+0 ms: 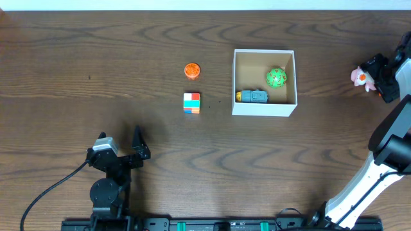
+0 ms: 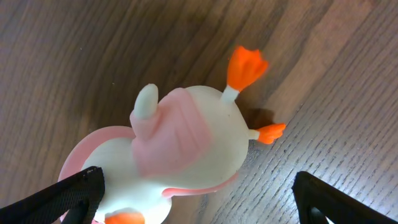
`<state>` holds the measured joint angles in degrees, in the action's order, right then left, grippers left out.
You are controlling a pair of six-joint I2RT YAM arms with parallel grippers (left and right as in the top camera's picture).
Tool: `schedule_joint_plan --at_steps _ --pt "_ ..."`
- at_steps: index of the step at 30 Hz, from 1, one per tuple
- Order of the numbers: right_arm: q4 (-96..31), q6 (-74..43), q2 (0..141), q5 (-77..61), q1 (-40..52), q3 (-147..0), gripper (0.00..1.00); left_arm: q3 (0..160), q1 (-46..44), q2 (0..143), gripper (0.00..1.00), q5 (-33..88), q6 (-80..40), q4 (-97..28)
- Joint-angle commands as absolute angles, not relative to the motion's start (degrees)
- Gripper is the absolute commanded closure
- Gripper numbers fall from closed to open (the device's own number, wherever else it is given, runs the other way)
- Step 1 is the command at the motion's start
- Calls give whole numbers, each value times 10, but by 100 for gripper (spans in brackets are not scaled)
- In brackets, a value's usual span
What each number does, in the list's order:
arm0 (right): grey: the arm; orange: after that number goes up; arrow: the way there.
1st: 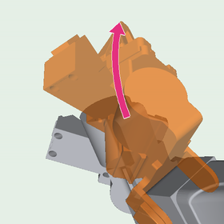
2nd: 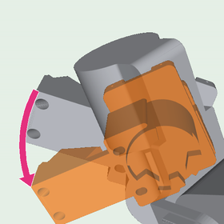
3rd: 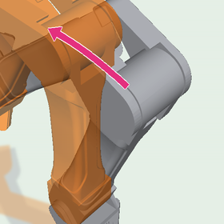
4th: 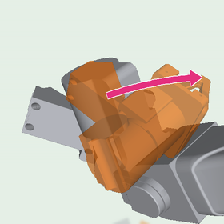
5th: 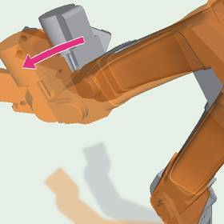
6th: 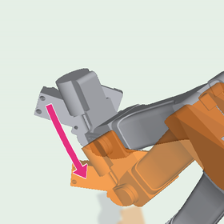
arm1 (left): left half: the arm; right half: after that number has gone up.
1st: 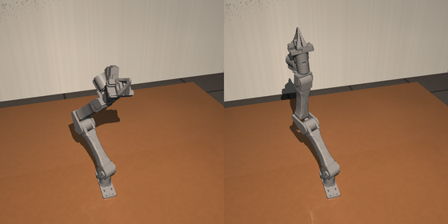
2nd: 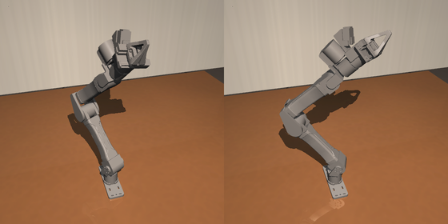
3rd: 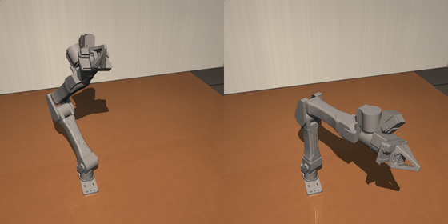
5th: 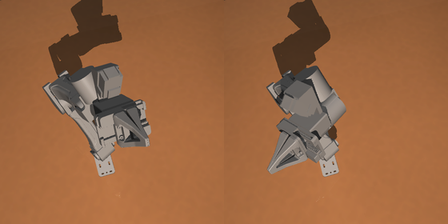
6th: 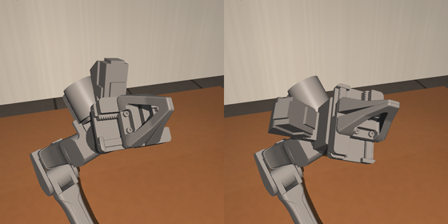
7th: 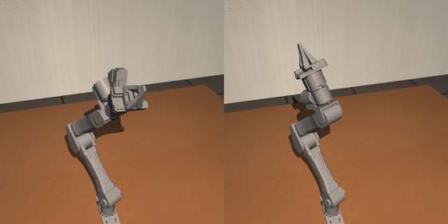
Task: Pack container
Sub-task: 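Move the right gripper to the pink duck toy and grasp it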
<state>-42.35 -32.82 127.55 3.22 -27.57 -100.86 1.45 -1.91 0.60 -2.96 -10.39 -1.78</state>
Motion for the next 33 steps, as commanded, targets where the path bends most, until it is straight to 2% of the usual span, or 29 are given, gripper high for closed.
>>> schedule_joint_plan --at_steps 1,3,10,13,24,26,29,30,33 --pt "-423 -312 1297 29 -280 -1007 6 2 -17 3 2 -34 -95 -40" --pt "-423 -312 1301 29 -280 -1007 9 2 -17 3 2 -34 -95 -40" --pt "-422 -301 1312 29 -280 -1007 10 2 -17 3 2 -34 -95 -40" --pt "-422 -301 1312 30 -280 -1007 20 2 -17 3 2 -34 -95 -40" --pt "-426 -301 1312 30 -279 -1007 71 2 -17 3 2 -34 -95 -40" --pt "-427 -301 1312 30 -279 -1007 78 2 -17 3 2 -34 -95 -40" --pt "-430 -301 1312 30 -279 -1007 95 2 -17 3 2 -34 -95 -40" --pt "-431 -301 1312 30 -279 -1007 99 2 -17 3 2 -34 -95 -40" --pt "-434 -301 1311 29 -279 -1008 99 2 -17 3 2 -34 -95 -40"
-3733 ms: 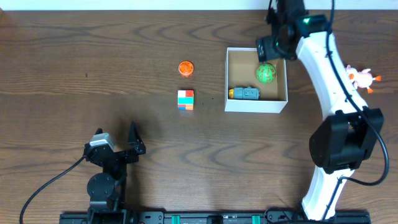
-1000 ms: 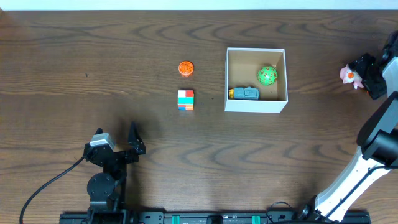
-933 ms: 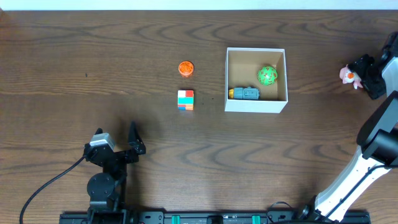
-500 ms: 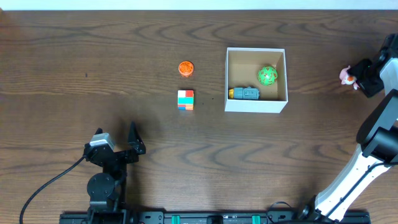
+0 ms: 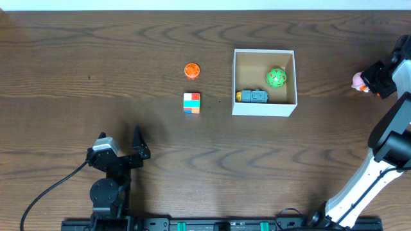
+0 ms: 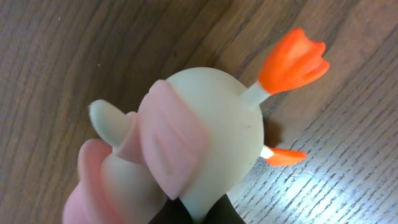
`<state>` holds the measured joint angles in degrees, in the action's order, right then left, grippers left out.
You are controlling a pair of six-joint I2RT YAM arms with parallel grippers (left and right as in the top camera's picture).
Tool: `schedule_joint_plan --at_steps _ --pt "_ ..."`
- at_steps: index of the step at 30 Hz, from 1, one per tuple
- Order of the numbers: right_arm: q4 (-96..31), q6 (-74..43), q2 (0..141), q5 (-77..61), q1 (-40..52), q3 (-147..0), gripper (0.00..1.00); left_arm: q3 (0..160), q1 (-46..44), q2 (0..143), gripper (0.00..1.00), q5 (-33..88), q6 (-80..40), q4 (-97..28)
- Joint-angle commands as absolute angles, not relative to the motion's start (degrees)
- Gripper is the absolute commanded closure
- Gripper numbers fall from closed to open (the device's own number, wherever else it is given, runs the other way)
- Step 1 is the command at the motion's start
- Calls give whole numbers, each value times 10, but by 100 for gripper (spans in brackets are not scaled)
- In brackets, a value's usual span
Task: Pack container
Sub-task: 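Move the right gripper to the pink duck toy and grasp it, then carry the duck into the box, release it, lift the right gripper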
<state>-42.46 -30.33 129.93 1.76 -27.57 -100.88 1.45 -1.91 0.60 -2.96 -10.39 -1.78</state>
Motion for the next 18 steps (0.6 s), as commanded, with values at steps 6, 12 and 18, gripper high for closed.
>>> schedule_joint_plan --at_steps 6,12,18 --pt "-471 -295 1295 25 -271 -1040 99 2 -17 3 2 -34 -95 -40" --pt "-529 -258 1251 16 -243 -1103 99 2 -17 3 2 -34 -95 -40" --pt "-575 -204 1182 -91 -194 -1148 99 2 -17 3 2 -34 -95 -40"
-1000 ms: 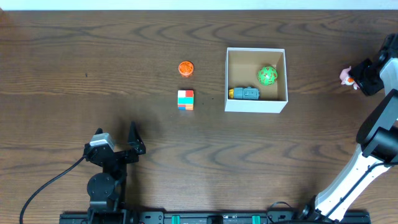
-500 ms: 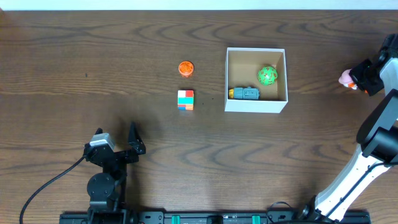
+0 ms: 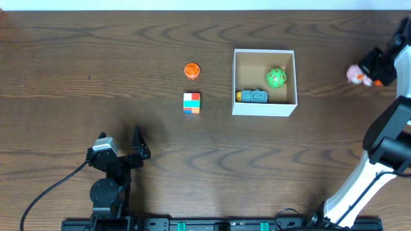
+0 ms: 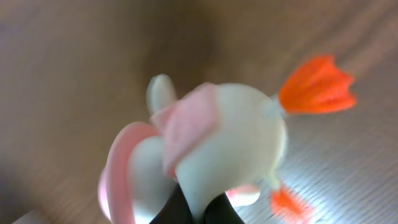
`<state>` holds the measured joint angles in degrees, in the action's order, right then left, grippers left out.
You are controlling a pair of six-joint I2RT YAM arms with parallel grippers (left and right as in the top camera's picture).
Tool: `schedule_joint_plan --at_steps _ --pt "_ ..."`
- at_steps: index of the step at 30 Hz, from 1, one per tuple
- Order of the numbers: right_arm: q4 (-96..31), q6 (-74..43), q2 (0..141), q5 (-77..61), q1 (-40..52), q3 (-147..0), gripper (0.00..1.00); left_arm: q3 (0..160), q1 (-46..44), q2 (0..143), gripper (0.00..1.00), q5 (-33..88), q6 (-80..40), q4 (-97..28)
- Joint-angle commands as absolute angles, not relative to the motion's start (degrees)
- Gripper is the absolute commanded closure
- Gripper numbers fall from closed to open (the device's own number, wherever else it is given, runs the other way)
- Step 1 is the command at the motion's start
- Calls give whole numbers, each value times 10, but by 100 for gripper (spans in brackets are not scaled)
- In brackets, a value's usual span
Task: Pack container
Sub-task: 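Carry the duck into the box, release it, lift the right gripper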
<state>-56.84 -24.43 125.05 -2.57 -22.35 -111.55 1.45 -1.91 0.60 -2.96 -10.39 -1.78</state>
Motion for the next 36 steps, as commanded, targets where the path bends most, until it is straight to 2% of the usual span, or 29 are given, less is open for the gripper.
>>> schedule_joint_plan --at_steps 1,9,18,31,36 --pt "-577 -200 1167 -102 -182 -1148 99 2 -17 3 2 -34 -95 -40" --pt "-595 -112 1085 -110 -69 -1148 97 2 -17 3 2 -34 -95 -40" --pt "-644 -5 1087 -93 49 -1146 96 2 -17 3 2 -34 -95 -40" --pt "-695 151 1117 -93 100 -1145 93 2 -17 3 2 -34 -95 -40" --pt "-670 158 1156 -93 101 -1145 91 2 -17 3 2 -34 -95 -40"
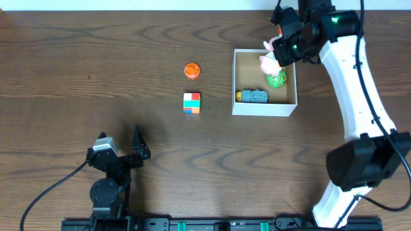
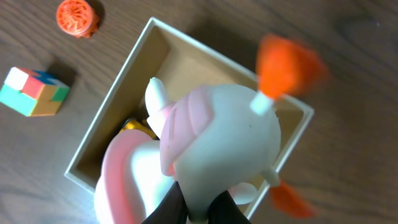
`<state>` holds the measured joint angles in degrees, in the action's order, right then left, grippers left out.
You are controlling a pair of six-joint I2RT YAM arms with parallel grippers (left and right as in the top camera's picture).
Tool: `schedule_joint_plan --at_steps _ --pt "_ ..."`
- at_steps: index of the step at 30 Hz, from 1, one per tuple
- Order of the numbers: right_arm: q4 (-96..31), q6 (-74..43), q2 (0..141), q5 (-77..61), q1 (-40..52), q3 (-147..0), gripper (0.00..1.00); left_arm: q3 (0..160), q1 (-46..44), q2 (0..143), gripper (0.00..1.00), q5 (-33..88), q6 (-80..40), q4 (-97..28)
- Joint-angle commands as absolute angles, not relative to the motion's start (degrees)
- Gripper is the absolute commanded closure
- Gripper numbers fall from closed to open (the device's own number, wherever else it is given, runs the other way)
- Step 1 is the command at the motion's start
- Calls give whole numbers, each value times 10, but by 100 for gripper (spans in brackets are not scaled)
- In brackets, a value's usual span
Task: Pack container
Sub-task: 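Carry the duck into the box, release it, lift the right gripper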
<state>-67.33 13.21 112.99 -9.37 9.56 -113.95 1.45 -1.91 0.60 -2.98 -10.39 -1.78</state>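
A pink and white duck toy [image 2: 211, 143] with orange feet hangs over the white box [image 1: 240, 106], held in my right gripper [image 1: 282, 52], which is shut on it. In the overhead view the duck toy [image 1: 268, 62] sits above the box's far right part. Inside the box lie a green ball [image 1: 277, 79] and a grey-blue toy [image 1: 255, 96]. An orange disc [image 1: 191, 69] and a multicoloured cube [image 1: 191, 102] rest on the table left of the box. My left gripper [image 1: 137, 146] is parked near the front left; its jaws are too small to judge.
The dark wooden table [image 1: 96, 58] stretches wide to the left of the box. The right arm [image 1: 359, 83] reaches across the table's right side from the front edge. A cable [image 1: 45, 192] runs from the left arm's base.
My right gripper has moved from the far right edge of the table to above the white box, carrying the duck toy with it. The left arm has not moved.
At first my right gripper stood open around the duck toy lying on the table at the far right. Then it was shut on the toy, then held it slightly raised there. Now the toy hangs over the box.
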Motion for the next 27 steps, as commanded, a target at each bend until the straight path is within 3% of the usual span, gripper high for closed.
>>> schedule_joint_plan --at_steps 1,8,16,27 --pt "-670 159 1167 -93 102 -1145 91 2 -17 3 2 -34 -95 -40" --pt "-680 168 1213 -93 107 -1145 89 2 -17 3 2 -34 -95 -40" --pt "-691 189 1218 -92 112 -1145 64 2 -17 3 2 -34 -95 -40" --pt "-681 108 1213 -92 112 -1153 59 2 -17 3 2 -34 -95 -40"
